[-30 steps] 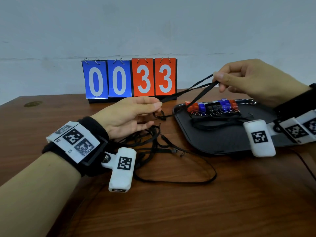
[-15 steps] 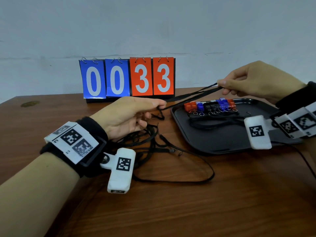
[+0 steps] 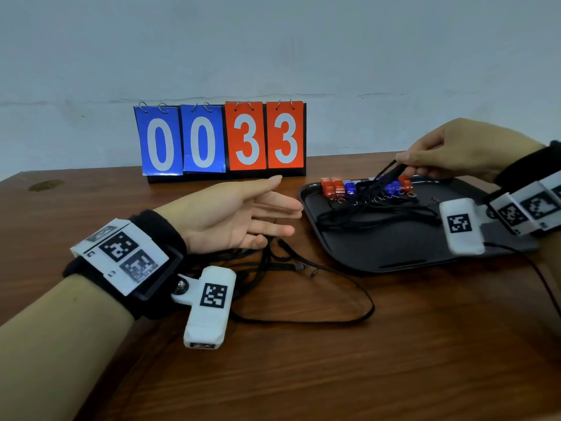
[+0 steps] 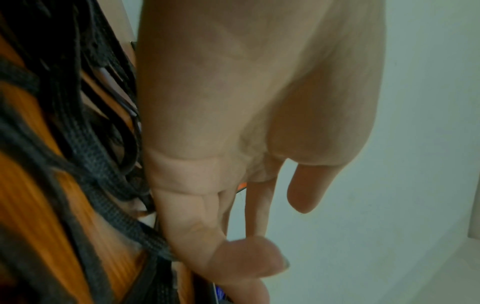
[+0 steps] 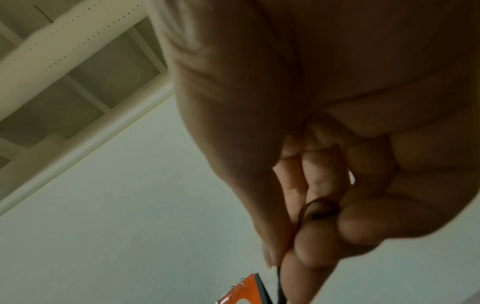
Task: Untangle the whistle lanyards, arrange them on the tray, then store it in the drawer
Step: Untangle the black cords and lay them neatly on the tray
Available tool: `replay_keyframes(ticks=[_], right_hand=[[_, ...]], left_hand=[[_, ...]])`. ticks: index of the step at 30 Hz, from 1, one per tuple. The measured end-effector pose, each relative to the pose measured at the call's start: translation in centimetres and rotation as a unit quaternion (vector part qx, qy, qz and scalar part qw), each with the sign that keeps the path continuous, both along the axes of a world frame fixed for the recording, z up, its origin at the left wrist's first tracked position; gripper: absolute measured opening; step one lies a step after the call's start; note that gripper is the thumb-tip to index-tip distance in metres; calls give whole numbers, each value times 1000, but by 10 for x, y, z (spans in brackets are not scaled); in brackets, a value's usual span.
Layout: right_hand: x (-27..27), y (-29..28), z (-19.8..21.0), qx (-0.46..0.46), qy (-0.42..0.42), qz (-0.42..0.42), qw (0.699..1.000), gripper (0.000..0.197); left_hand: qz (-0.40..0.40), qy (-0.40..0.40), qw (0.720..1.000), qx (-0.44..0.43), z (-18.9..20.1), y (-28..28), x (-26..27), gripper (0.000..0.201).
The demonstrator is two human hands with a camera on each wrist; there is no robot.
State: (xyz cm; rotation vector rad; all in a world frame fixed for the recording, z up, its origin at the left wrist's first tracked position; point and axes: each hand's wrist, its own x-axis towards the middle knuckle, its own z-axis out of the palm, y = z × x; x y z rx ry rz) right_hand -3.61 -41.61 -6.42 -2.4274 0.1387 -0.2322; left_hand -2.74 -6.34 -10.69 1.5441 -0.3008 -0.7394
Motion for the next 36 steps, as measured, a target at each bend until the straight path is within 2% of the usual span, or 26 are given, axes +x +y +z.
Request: replay_keyframes(ticks=[7, 17, 30, 36], right_hand=[[2, -21, -2, -97, 60, -25, 993, 30], [3, -23, -8, -173, 179, -42, 968, 35], [5, -18, -3, -261, 152, -38, 953, 45], [2, -8, -3, -272, 135, -8, 953, 46]], left_hand=[[-3, -35, 999, 27, -1, 0, 2, 46], [-36, -88, 986, 139, -5, 2, 8, 38], [-76, -138, 965, 208, -7, 0, 3, 31], [-117, -159, 944, 266, -3, 1, 2, 38]])
